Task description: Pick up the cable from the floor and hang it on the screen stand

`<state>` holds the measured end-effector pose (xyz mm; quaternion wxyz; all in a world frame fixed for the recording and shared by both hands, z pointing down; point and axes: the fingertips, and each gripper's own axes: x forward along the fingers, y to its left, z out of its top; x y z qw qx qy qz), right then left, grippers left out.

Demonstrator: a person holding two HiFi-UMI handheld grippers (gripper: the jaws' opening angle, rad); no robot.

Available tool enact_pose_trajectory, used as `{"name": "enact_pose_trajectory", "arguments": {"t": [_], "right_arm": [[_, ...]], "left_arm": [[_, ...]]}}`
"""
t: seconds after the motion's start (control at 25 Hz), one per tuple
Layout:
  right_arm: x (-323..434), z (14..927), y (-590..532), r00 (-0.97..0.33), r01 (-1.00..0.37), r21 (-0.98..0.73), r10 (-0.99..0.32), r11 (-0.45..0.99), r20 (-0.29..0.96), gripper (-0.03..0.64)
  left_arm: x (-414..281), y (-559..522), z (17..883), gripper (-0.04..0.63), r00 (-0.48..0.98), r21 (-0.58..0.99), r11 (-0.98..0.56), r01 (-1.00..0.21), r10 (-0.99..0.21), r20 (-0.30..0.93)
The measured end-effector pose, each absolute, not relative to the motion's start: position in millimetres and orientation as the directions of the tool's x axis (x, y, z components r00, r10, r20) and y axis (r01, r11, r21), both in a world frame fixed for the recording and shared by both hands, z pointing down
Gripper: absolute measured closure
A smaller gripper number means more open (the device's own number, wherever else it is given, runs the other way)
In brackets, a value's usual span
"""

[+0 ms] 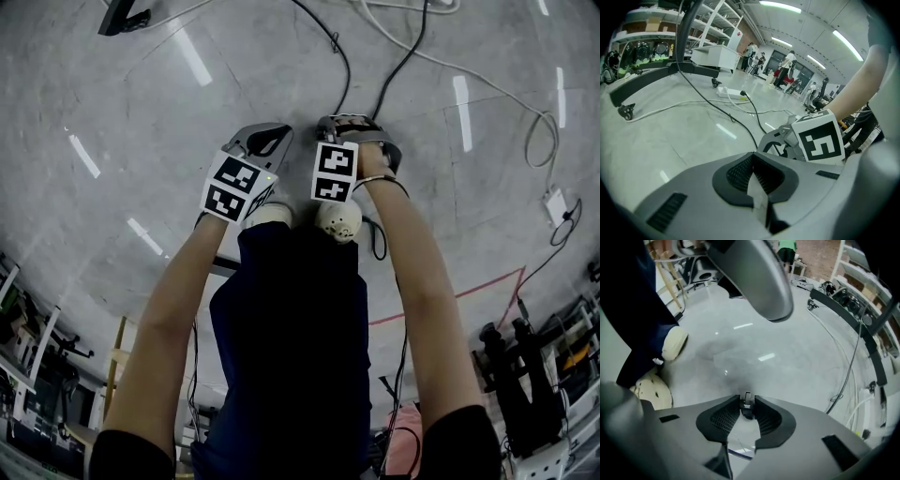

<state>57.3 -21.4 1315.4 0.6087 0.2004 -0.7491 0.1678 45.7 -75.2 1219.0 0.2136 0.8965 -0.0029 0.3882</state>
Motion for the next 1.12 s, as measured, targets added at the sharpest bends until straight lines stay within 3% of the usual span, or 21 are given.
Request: {"name": "enact_pose_trajectory", "arguments": {"t": [0.48,1.12], "right_arm": [[86,1198,-32,-0.246,-0.826,-0.046,-0.286,0.562,0.926,0.503],[96,1033,-41,-0.277,-0.91,-0.107,-0.395,0.401,0.876,0.503]], "left_arm": [[49,-72,1145,0.588,0.706,0.418,-0.862,-0.286,0.106,0.701],[65,-74,1004,0.588,0.726,0.423,-0.854,-0.303,0.081,0.683]]}}
